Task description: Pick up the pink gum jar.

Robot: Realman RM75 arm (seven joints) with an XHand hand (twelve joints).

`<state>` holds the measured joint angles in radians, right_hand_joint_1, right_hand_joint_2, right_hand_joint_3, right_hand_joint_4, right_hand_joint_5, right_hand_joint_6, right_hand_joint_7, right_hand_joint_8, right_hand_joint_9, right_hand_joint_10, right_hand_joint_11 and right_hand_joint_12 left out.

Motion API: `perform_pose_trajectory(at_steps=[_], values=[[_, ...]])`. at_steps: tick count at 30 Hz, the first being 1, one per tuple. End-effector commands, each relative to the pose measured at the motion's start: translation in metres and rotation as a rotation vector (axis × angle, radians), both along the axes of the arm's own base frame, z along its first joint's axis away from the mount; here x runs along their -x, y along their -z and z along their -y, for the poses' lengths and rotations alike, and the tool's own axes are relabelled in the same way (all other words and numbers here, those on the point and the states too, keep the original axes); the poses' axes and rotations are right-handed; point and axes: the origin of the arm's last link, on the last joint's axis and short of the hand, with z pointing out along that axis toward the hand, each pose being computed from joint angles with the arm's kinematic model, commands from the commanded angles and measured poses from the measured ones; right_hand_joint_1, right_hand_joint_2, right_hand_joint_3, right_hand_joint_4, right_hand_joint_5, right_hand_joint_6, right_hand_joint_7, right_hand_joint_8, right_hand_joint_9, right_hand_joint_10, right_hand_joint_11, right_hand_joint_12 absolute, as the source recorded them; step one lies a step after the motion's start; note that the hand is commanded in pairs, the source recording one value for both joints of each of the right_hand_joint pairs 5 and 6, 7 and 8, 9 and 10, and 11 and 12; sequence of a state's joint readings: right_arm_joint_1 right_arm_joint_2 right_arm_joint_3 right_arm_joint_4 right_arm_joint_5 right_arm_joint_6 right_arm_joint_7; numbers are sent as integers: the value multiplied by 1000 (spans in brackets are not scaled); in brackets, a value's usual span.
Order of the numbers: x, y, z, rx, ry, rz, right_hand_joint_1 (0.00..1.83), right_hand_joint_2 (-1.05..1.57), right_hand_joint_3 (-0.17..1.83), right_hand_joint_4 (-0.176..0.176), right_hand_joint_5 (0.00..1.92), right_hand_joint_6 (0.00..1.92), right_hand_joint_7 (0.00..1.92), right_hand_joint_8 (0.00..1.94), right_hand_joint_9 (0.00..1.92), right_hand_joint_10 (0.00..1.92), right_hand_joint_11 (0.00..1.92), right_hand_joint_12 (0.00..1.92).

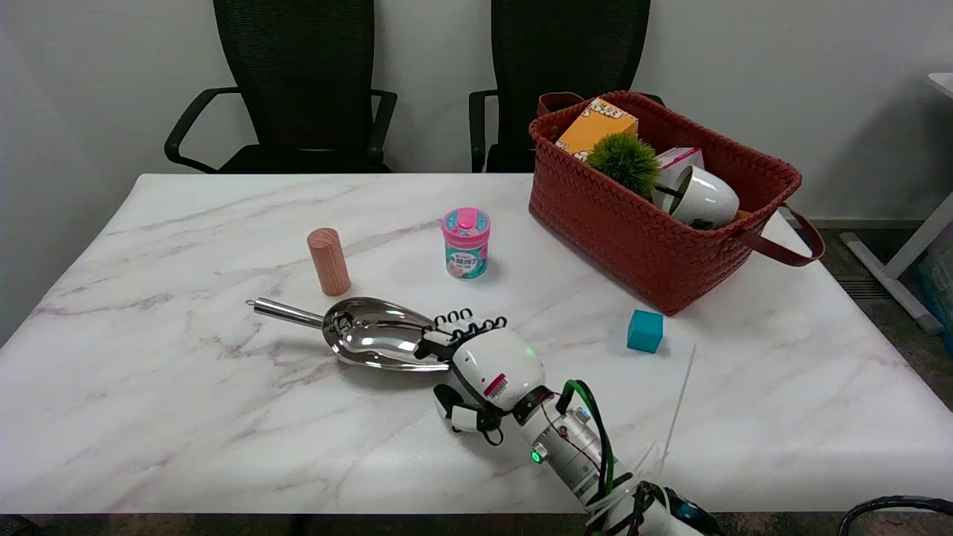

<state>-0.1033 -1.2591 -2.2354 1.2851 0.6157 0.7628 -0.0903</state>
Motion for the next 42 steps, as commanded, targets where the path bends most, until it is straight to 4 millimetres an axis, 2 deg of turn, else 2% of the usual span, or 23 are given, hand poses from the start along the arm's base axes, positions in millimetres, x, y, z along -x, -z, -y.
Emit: perform_pose_trajectory(at_steps=[1,19,20,21,22,42], values=[[6,1,-5,0,21,20,1164,949,497,0,608,608,535,535,536,536,528,528],[-9,2,-1,25,-37,57,1164,971,487,0,591,591,531,531,535,535,527,527],[-50,48,-26,-93,-129,206,1164,973,486,0,589,589,530,530,535,535,527,527],[-19,14,-7,-3,-65,93,1164,975,484,0,587,587,530,530,535,535,527,527],[-11,1,-2,30,-50,63,1165,975,483,0,585,585,529,529,535,535,527,527],[-29,-8,-2,101,-105,193,1164,967,536,0,565,565,502,502,521,521,536,536]])
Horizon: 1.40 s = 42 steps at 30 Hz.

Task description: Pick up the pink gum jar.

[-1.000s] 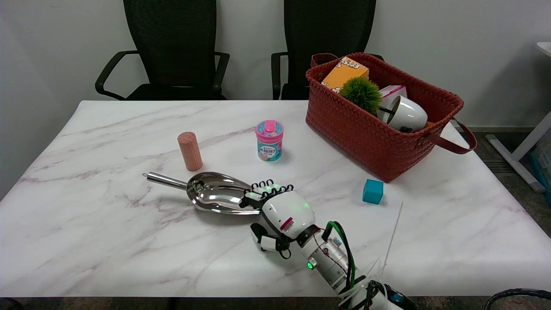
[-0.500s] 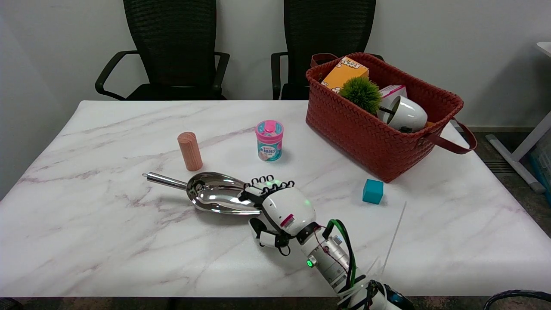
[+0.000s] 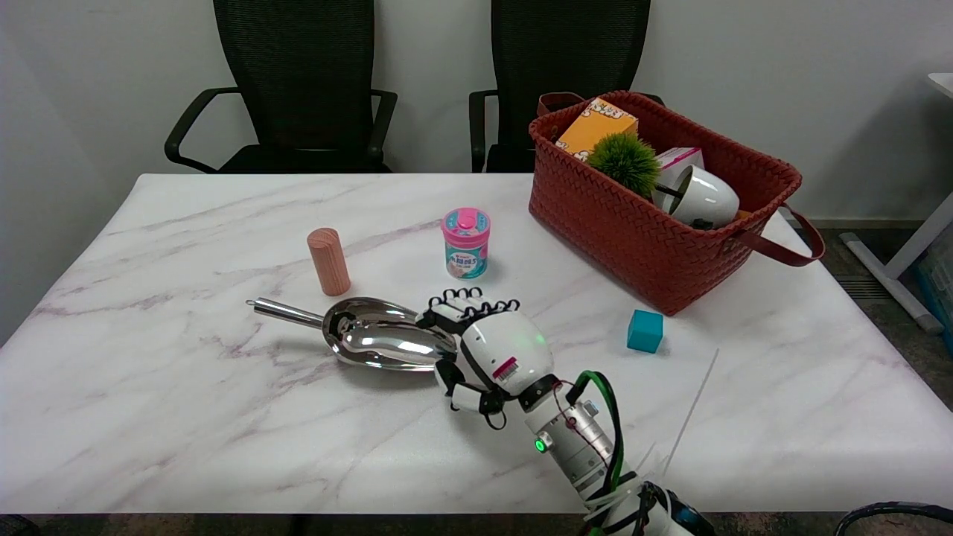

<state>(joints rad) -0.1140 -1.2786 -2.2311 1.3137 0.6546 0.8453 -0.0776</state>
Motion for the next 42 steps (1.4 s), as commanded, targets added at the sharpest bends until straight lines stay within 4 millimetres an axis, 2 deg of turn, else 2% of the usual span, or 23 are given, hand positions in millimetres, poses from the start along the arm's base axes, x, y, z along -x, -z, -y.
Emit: perform_pose_trajectory(at_steps=[1,7,8,17,24,28,30,34,37,39,40,41,42], values=[[-13,-7,-1,56,-50,94,1162,964,545,0,564,564,500,500,519,519,537,537],[-18,-13,3,85,-36,181,1158,954,562,0,555,555,490,490,515,515,570,570],[-15,-18,5,100,-24,184,1158,948,567,0,554,554,489,489,516,516,572,572],[-27,-30,10,135,-36,394,1150,877,592,0,508,508,473,473,553,553,647,647],[-38,-43,17,160,-53,482,1147,855,510,0,476,476,450,450,547,547,636,636],[-42,-51,20,172,-59,563,1145,747,504,0,412,412,449,449,556,556,637,637],[-42,-55,23,176,-51,617,1134,675,452,0,337,337,442,442,550,550,636,636],[-42,-58,28,175,-34,677,1097,619,330,0,318,318,447,447,545,545,660,660],[-43,-59,34,174,-20,700,1051,594,139,0,301,301,454,454,548,548,668,668],[-44,-59,38,171,-15,715,1027,570,47,0,284,284,449,449,545,545,657,657],[-78,-18,21,32,-48,915,1021,568,15,0,281,281,447,447,543,543,651,651],[-51,-51,39,130,-18,797,1011,565,-26,0,278,278,446,446,541,541,645,645],[-44,-61,45,156,-8,777,991,566,-94,0,270,270,443,443,531,531,625,625]])
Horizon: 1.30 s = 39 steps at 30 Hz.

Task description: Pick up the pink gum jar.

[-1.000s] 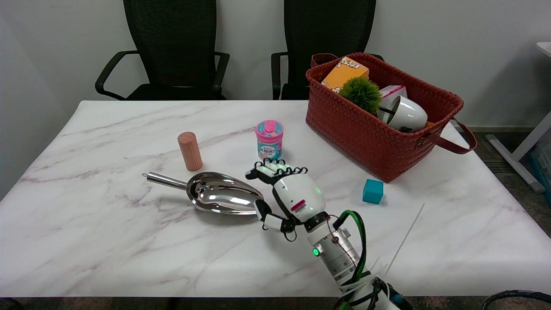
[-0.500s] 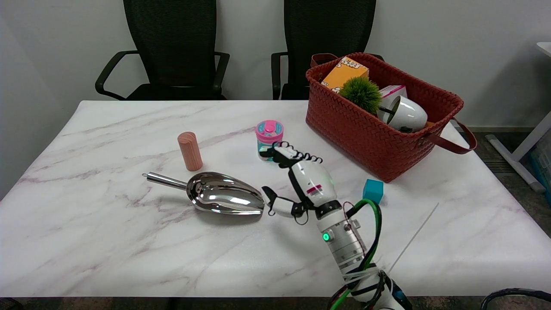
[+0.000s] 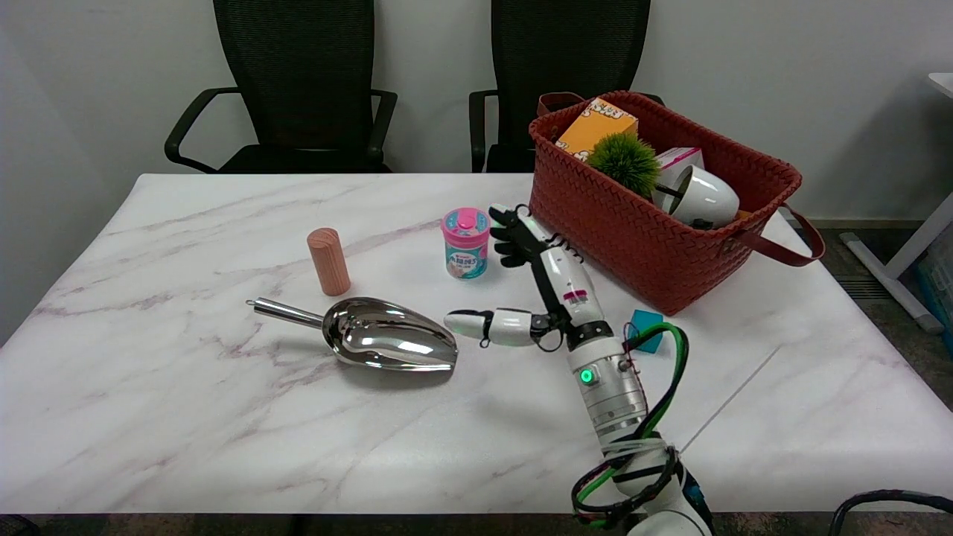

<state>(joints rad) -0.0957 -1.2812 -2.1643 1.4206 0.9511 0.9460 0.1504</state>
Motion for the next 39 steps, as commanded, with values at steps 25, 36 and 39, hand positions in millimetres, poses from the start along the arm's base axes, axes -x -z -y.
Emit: perform_pose_trajectory(at_steps=[25,36,39], values=[[4,-29,76,-17,50,427,817,704,-175,0,113,113,316,316,281,281,264,264],[7,-24,97,-59,132,459,732,774,-175,0,0,0,120,120,115,115,119,119],[6,-23,104,-75,148,453,720,794,-175,0,0,0,55,55,97,97,110,110]])
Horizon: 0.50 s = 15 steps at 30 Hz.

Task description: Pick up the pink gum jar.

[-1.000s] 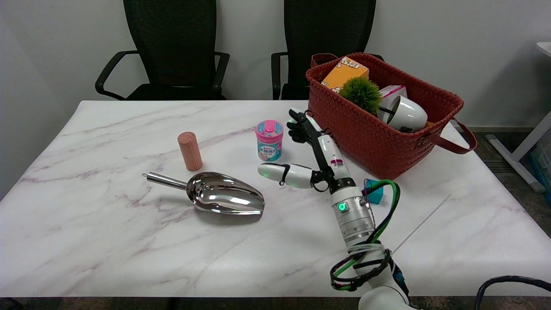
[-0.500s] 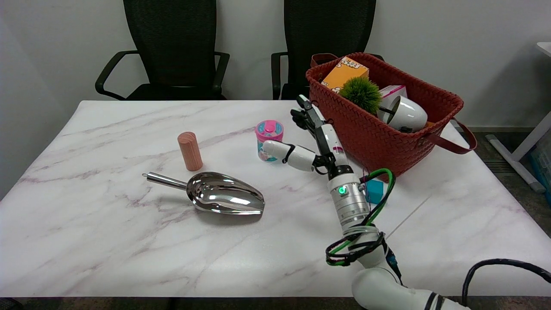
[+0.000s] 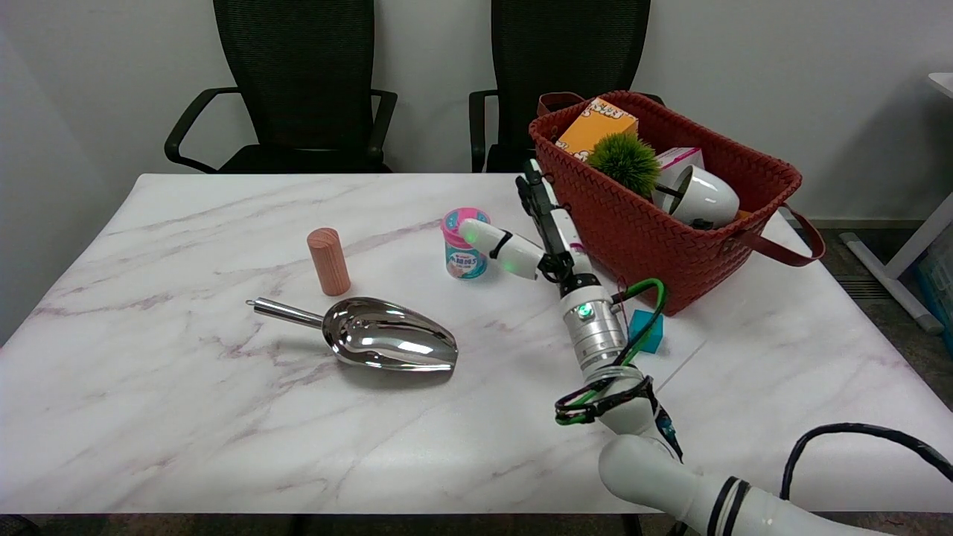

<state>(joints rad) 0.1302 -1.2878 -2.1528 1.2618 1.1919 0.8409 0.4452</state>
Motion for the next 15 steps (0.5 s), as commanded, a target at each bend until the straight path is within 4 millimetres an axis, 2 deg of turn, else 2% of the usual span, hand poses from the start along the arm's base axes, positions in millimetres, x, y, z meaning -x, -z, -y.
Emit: perform_pose_trajectory(at_steps=[1,15], values=[[3,4,36,-75,89,67,718,797,-175,0,0,0,40,40,94,94,103,103],[3,1,53,-58,101,48,824,638,-175,0,0,0,0,0,0,0,119,119]])
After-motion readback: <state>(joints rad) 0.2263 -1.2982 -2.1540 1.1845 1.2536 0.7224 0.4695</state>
